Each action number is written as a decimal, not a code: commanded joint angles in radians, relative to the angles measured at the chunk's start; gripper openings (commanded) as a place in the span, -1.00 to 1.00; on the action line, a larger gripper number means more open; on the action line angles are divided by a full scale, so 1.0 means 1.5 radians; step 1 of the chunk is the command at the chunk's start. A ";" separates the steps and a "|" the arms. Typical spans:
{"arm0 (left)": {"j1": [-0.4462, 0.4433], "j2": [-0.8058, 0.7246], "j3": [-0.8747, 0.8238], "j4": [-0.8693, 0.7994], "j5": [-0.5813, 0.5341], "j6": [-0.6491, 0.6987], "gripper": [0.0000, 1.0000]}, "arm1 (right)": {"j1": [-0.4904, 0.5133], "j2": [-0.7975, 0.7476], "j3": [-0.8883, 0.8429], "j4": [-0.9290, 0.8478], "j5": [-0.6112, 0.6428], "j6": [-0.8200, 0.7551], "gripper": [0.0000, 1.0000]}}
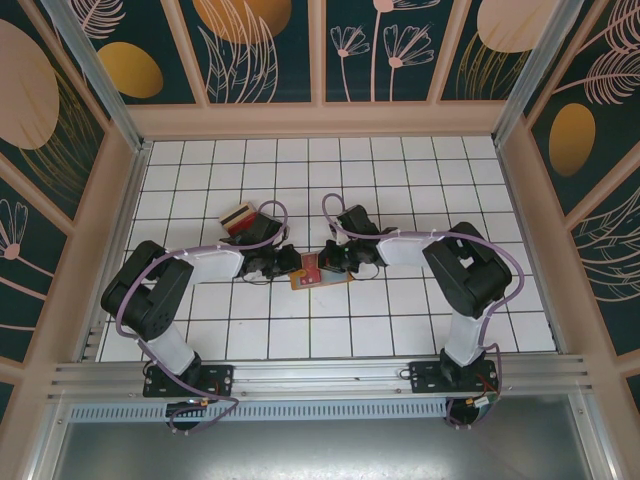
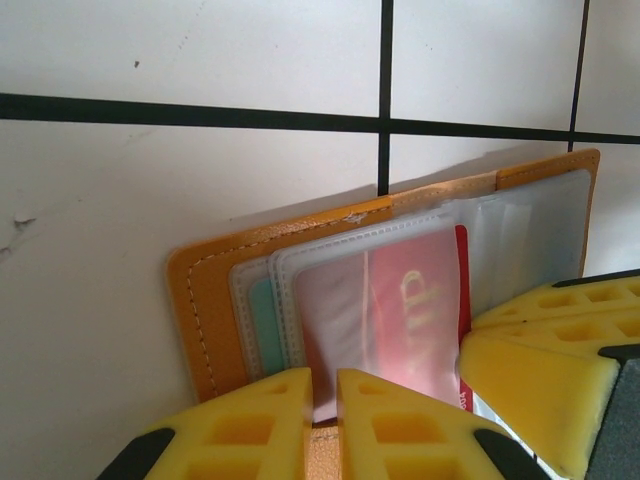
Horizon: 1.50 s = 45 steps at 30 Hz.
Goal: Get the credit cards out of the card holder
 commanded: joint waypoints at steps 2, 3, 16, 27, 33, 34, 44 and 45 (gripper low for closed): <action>-0.008 0.013 0.009 -0.023 -0.005 0.006 -0.67 | -0.021 -0.026 -0.024 -0.008 0.005 -0.005 -1.00; -0.007 0.013 0.009 -0.024 -0.004 0.007 -0.68 | -0.024 -0.029 -0.027 -0.009 0.006 -0.007 -1.00; -0.008 0.014 0.015 -0.025 -0.003 0.008 -0.68 | -0.034 -0.016 -0.024 0.012 -0.025 -0.010 -0.60; -0.008 0.013 0.015 -0.023 -0.002 0.007 -0.68 | -0.026 -0.003 -0.017 0.019 -0.036 -0.013 -0.60; -0.008 0.014 0.011 -0.024 -0.004 0.010 -0.68 | -0.035 -0.020 -0.030 0.004 -0.014 -0.019 -0.95; -0.007 0.014 0.011 -0.025 -0.005 0.011 -0.68 | -0.040 -0.024 -0.035 0.003 -0.012 -0.021 -0.95; -0.007 0.014 0.011 -0.033 -0.009 0.018 -0.68 | -0.106 -0.082 -0.070 -0.022 -0.010 -0.054 -1.00; -0.008 0.014 0.013 -0.033 -0.010 0.018 -0.68 | -0.112 -0.091 -0.074 -0.024 -0.012 -0.056 -1.00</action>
